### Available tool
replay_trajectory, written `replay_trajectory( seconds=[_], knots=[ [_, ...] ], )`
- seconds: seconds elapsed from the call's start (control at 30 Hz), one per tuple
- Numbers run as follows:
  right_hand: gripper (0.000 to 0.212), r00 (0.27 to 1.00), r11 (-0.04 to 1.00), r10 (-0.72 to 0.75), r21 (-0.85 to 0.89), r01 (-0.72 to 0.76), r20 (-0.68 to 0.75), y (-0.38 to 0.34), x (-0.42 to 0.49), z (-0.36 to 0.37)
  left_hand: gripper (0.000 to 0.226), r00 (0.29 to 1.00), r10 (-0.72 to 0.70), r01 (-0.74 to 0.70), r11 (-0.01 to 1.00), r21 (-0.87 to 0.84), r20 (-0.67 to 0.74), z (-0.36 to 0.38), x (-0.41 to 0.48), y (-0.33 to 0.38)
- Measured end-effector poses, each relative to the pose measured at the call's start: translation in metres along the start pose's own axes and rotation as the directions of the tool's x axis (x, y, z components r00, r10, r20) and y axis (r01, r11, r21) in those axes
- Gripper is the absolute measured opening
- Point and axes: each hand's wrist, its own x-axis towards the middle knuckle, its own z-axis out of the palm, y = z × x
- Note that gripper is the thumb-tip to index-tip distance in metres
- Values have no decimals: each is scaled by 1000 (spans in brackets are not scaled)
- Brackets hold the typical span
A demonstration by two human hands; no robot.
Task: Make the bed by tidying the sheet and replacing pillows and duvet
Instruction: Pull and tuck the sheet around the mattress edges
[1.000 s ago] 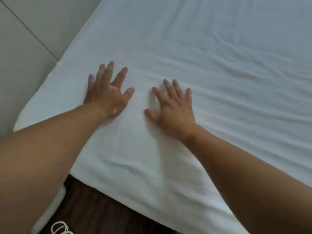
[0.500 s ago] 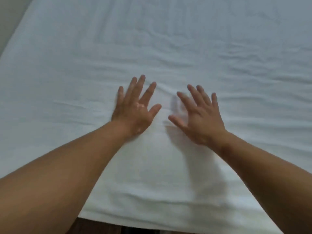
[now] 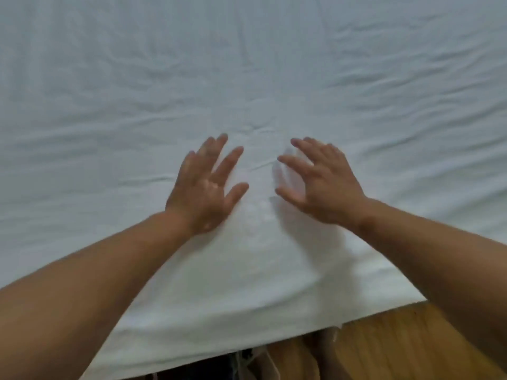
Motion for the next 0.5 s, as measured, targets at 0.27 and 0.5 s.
replay_trajectory(
  seconds=[0.27, 0.5],
  knots=[
    [81, 898, 898, 438, 20, -439, 50, 91, -115, 45, 78, 934, 238, -307, 916, 259, 265, 70, 12, 130],
    [49, 807, 834, 551, 176, -523, -213, 160, -165, 18, 62, 694, 678, -695, 719, -22, 244, 79, 32, 196]
  ],
)
